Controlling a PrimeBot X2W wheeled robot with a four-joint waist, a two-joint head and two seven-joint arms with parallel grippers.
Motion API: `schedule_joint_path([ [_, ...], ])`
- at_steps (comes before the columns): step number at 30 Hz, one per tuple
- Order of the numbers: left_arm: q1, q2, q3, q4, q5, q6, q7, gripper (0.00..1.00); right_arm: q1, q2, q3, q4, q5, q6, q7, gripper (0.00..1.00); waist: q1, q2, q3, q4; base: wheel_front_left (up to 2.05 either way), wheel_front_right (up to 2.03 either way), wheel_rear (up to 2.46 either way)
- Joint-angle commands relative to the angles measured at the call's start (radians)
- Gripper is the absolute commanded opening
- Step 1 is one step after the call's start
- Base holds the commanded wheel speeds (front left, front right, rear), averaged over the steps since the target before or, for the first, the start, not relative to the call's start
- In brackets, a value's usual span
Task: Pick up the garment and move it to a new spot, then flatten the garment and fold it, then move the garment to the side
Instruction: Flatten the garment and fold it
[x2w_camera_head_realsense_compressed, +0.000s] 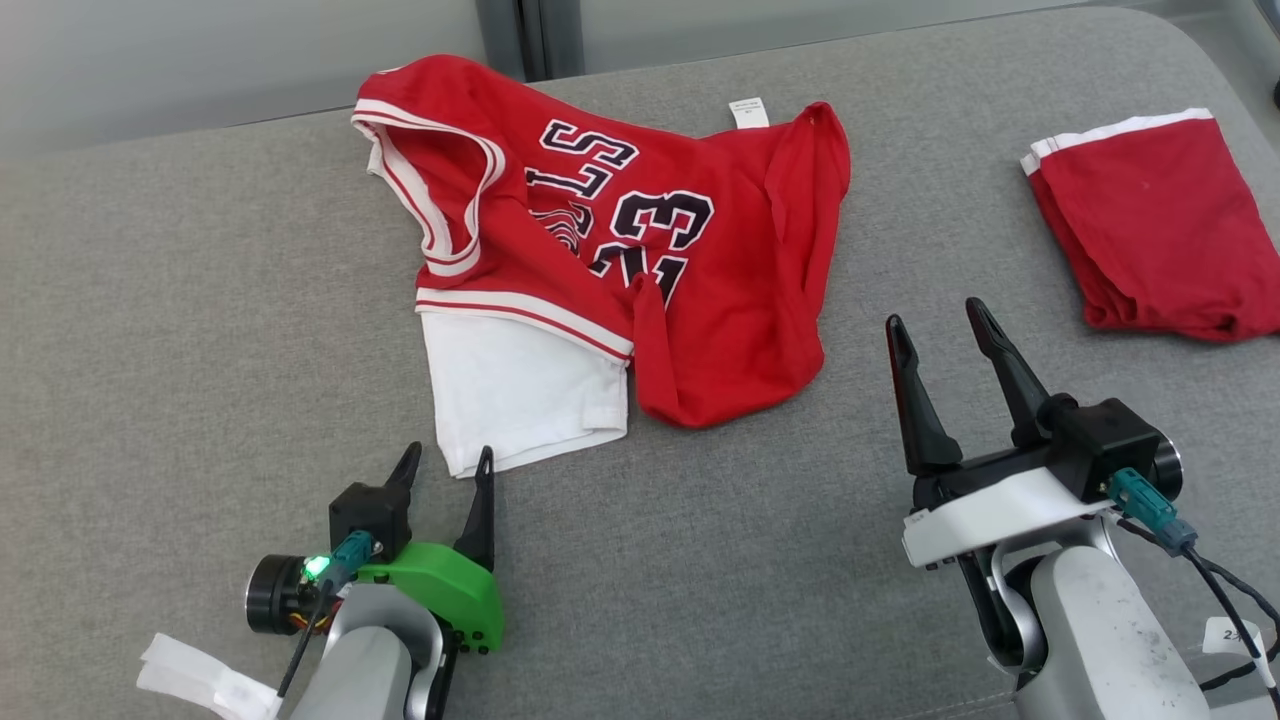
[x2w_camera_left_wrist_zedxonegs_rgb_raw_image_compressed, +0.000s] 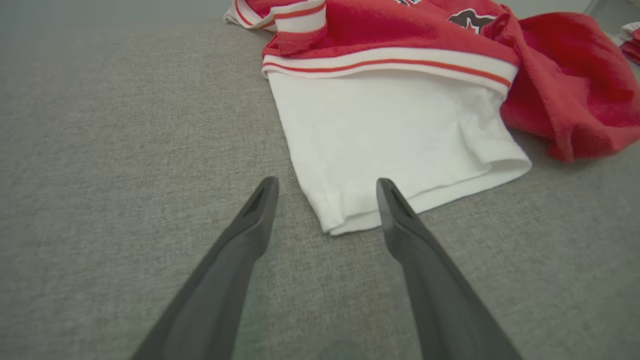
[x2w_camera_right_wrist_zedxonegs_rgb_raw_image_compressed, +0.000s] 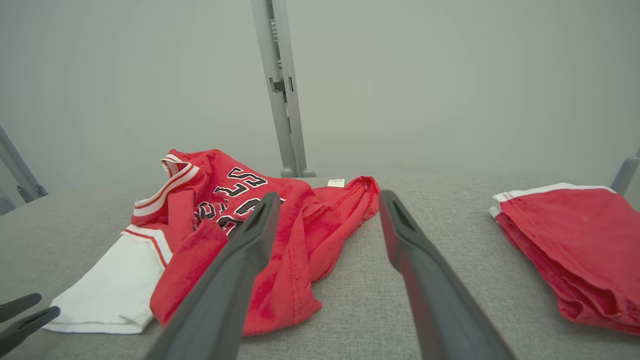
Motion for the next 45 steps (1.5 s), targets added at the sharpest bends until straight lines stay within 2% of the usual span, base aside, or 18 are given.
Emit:
schedule_joint_path([
  [1,-0.025,0.005,-0.002,0.024,-0.002,0.011,-0.003,1.00,-0.012,0.000,-0.001,-0.005,-0.006,-0.002,-0.003,1.00,0.0000,0.0000,0.011,-0.013,0.00,0.00,0.00],
  [6,-0.057,0.005,-0.016,0.110,-0.009,0.011,-0.005,1.00,-0.008,0.000,-0.003,-0.003,-0.012,-0.002,-0.003,1.00,0.0000,0.0000,0.014,-0.019,0.00,0.00,0.00],
  [7,-0.062,0.005,-0.019,0.125,-0.015,0.010,-0.005,0.77,-0.007,0.000,-0.002,-0.001,-0.015,-0.002,-0.003,1.00,0.0000,0.0000,0.014,-0.019,0.00,0.00,0.00],
  [8,-0.064,0.005,-0.022,0.135,-0.022,0.005,-0.005,0.34,-0.007,0.000,-0.002,-0.001,-0.016,-0.002,-0.003,1.00,0.0000,0.0000,0.014,-0.018,0.00,0.00,0.00],
  [9,-0.067,0.005,-0.026,0.144,-0.027,0.002,-0.005,0.00,-0.006,0.000,-0.003,-0.001,-0.016,-0.002,-0.003,1.00,0.0000,0.0000,0.013,-0.016,0.00,0.00,0.00],
  [12,-0.075,0.005,-0.038,0.155,-0.035,-0.002,-0.012,0.00,-0.002,0.000,-0.006,0.003,-0.016,-0.002,-0.003,1.00,0.0000,0.0000,0.009,-0.007,0.00,0.00,0.00],
  [14,-0.083,0.006,-0.026,0.136,-0.036,0.015,-0.017,0.00,0.000,0.000,-0.007,0.009,-0.017,-0.002,-0.003,1.00,0.0000,0.0000,0.004,0.001,0.00,0.00,0.00],
  [23,0.016,0.015,0.140,-0.183,0.006,0.098,-0.020,0.00,0.010,0.000,-0.018,0.054,-0.029,-0.002,-0.003,1.00,0.0000,0.0000,-0.019,0.053,0.00,0.00,0.00],
  [29,0.092,0.010,0.232,-0.284,0.035,0.105,-0.020,0.00,0.012,0.000,-0.013,0.110,-0.037,-0.002,-0.003,1.00,0.0000,0.0000,-0.032,0.090,0.00,0.00,0.00],
  [37,0.160,0.004,0.295,-0.302,0.044,0.103,-0.020,0.00,0.000,-0.001,-0.023,0.178,-0.047,-0.002,0.005,1.00,0.0000,0.0000,-0.047,0.117,0.00,0.00,0.00],
  [38,0.164,0.004,0.294,-0.295,0.047,0.102,-0.020,0.43,-0.001,-0.001,-0.026,0.186,-0.047,-0.002,0.005,1.00,0.0000,0.0000,-0.050,0.119,0.00,0.00,0.00],
  [39,0.168,0.004,0.287,-0.291,0.041,0.102,-0.020,1.00,0.000,-0.001,-0.030,0.197,-0.047,-0.002,0.005,1.00,0.0000,0.0000,-0.057,0.124,0.00,0.00,0.00],
  [42,0.172,0.004,0.271,-0.314,0.012,0.104,-0.020,1.00,-0.003,-0.001,-0.043,0.211,-0.033,-0.002,0.005,1.00,0.0000,0.0000,-0.067,0.133,0.00,0.00,0.00],
  [45,0.179,0.004,0.235,-0.394,-0.016,0.071,-0.020,1.00,-0.001,-0.001,-0.065,0.235,0.036,-0.002,0.003,1.00,0.0000,0.0000,-0.079,0.149,0.00,0.00,0.00],
])
